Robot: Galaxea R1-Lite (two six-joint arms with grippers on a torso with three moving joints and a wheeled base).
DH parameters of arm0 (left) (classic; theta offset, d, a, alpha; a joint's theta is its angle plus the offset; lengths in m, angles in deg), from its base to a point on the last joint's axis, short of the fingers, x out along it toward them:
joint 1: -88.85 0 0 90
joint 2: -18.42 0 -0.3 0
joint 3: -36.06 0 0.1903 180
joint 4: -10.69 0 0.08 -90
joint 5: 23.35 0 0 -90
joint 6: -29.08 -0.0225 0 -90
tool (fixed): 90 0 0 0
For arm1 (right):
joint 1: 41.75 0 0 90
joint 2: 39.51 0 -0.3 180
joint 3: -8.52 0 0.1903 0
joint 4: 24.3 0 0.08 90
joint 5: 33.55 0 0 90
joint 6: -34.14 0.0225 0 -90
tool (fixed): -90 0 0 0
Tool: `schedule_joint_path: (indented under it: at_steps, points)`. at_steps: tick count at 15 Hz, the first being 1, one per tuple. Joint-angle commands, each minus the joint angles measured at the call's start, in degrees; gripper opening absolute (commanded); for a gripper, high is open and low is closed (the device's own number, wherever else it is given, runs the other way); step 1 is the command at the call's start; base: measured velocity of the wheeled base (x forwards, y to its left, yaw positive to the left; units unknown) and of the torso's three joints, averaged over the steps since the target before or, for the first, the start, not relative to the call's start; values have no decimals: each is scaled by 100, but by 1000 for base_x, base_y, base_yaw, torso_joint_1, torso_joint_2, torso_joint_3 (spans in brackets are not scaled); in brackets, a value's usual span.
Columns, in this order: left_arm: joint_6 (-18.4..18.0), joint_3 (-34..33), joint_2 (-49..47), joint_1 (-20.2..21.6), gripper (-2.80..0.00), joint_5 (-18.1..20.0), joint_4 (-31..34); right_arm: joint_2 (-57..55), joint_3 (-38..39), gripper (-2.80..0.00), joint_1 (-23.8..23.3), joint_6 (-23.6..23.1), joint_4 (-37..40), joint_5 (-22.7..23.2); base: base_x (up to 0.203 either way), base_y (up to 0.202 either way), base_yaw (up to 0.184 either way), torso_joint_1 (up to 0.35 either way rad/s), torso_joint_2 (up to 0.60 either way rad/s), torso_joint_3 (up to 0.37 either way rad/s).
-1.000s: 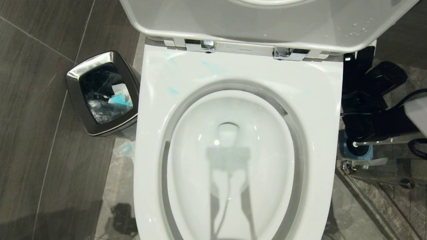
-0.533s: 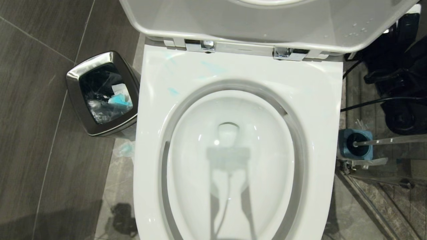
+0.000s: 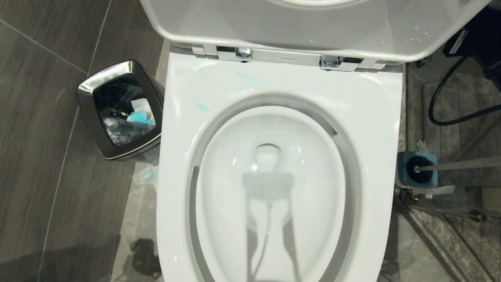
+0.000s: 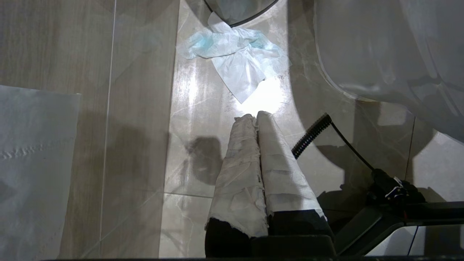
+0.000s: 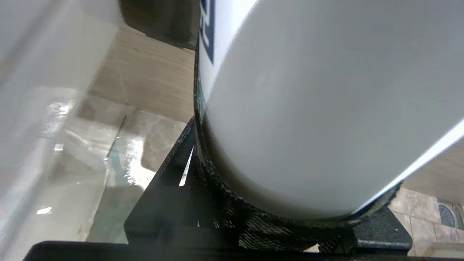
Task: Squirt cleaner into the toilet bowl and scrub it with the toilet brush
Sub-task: Pour in the cleaning agent
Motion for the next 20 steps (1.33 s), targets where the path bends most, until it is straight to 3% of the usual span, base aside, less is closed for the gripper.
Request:
schedule_joint_path:
  at_steps: [1,5,20]
  points:
    - [-1,4,-8,1,-280,0,0,427,175,-280,-2,-18,90,-12,0,0,0,0,0,0]
    - [-1,2,-8,1,-280,0,0,1005,669,-280,22,-27,428,3,0,0,0,0,0,0]
    - [-1,4,-8,1,-280,0,0,1450,787,-280,24,-80,754,-5,0,0,0,0,0,0]
